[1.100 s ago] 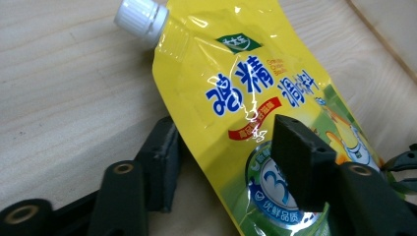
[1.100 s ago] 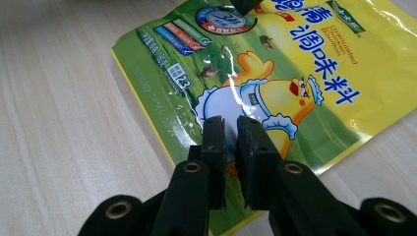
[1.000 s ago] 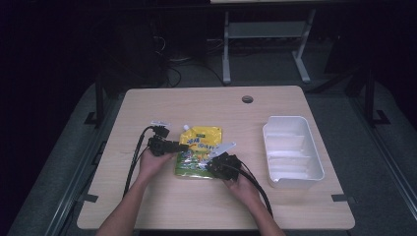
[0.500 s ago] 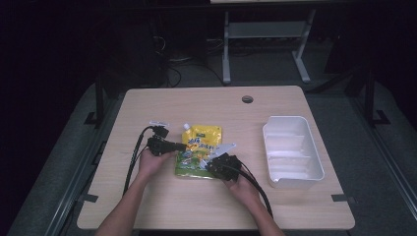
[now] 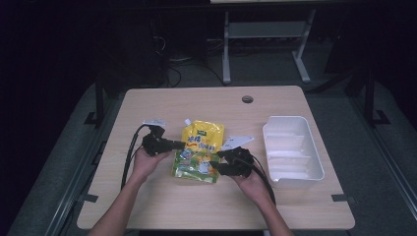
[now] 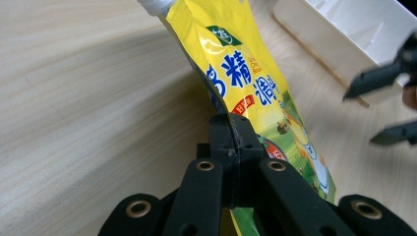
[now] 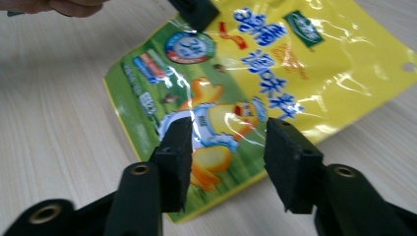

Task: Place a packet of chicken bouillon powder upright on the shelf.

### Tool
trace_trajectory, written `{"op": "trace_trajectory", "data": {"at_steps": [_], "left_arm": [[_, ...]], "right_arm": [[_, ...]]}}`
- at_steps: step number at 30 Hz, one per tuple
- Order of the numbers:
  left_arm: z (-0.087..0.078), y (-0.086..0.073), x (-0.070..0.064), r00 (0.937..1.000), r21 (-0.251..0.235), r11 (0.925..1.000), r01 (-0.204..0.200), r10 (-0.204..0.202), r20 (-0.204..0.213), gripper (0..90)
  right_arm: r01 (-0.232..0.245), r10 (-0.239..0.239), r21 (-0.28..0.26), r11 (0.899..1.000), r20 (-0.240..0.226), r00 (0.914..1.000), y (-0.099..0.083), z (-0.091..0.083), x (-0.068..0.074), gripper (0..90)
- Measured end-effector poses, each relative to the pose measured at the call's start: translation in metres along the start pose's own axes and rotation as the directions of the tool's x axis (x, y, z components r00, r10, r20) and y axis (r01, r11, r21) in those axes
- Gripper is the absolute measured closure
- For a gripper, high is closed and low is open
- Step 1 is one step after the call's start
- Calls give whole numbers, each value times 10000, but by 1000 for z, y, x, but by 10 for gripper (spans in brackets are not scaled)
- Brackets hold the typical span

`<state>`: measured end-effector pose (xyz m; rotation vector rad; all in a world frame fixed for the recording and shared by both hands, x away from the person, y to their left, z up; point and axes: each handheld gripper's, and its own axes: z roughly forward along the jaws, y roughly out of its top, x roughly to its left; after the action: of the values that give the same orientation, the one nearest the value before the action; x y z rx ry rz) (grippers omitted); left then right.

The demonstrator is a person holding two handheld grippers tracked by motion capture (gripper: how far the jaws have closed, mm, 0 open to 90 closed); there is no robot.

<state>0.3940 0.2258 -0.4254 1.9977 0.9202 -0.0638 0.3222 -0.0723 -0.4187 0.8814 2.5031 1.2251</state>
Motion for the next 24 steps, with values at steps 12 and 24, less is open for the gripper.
{"op": "trace_trajectory", "data": {"at_steps": [12, 24], "left_arm": [[-32, 2, -24, 9932, -658, 9911, -1155, 1163, 81, 900], [-46, -7, -48, 9764, -1085, 9712, -2123, 2154, 173, 900]], "right_arm": [[-1079, 1061, -721, 9915, -281, 9940, 13, -30, -18, 287], [-1956, 1951, -251, 9804, -226, 9805, 18, -21, -39, 233]]}}
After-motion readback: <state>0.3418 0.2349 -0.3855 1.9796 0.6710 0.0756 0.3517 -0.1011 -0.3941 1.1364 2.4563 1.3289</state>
